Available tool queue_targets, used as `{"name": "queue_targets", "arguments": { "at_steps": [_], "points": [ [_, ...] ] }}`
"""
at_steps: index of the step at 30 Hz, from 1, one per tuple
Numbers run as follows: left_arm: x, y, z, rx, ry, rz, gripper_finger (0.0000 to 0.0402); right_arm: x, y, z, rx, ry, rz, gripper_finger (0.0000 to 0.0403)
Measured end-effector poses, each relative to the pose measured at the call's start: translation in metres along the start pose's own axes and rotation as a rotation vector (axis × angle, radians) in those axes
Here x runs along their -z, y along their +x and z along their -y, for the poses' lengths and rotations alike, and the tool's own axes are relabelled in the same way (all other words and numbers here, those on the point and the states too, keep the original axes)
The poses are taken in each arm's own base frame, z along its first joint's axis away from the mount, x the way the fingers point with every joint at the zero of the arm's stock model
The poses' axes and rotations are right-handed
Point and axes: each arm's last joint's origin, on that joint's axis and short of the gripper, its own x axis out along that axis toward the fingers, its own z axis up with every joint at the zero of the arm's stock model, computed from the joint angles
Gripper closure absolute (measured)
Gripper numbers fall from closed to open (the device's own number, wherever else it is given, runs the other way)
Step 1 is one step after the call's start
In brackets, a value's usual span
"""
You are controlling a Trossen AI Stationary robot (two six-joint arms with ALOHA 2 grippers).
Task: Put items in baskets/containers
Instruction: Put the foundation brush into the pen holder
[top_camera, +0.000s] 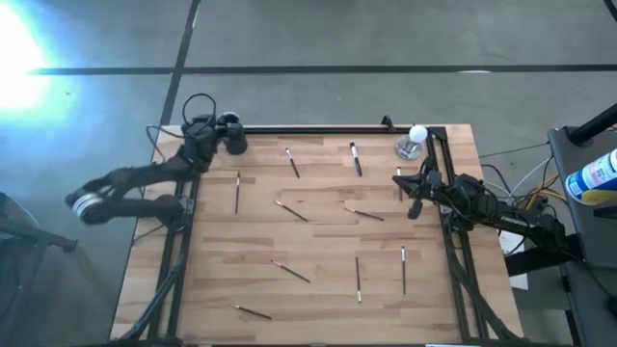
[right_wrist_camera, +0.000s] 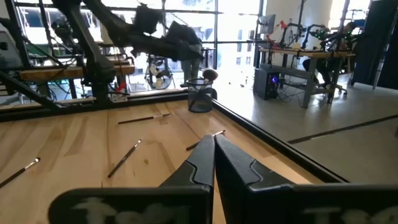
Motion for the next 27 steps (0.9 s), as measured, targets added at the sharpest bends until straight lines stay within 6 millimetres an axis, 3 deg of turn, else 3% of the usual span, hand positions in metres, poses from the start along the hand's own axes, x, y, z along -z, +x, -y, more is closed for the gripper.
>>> {"name": "queue_targets", "arguments": {
  "at_steps": [3, 7, 12, 16, 24, 27],
  "points": [
    [-0.008, -0.017, 0.003, 0.203, -0.025, -0.012, 0.0297, 0.000, 0.000, 0.000, 0.000, 0.000, 0.000, 0.0394],
    [-0.005, -0.038, 0.012, 0.482, -0.067, -0.030, 0.0327, 0.000, 0.000, 0.000, 0.000, 0.000, 0.000, 0.0394],
    [0.016, -0.065, 0.031, 0.754, -0.081, -0.054, 0.0388, 0.000, 0.000, 0.000, 0.000, 0.000, 0.000, 0.0394],
    [0.035, -0.088, 0.040, 0.929, -0.082, 0.013, 0.0398, 0.000, 0.000, 0.000, 0.000, 0.000, 0.000, 0.0394],
    [0.053, -0.111, 0.047, 1.097, -0.098, 0.078, 0.0401, -0.005, 0.000, 0.000, -0.001, 0.005, 0.052, 0.0394],
    [0.057, -0.112, 0.049, 1.103, -0.080, 0.053, 0.0401, -0.009, 0.000, 0.000, -0.008, 0.126, 0.091, 0.0394]
  ]
}}
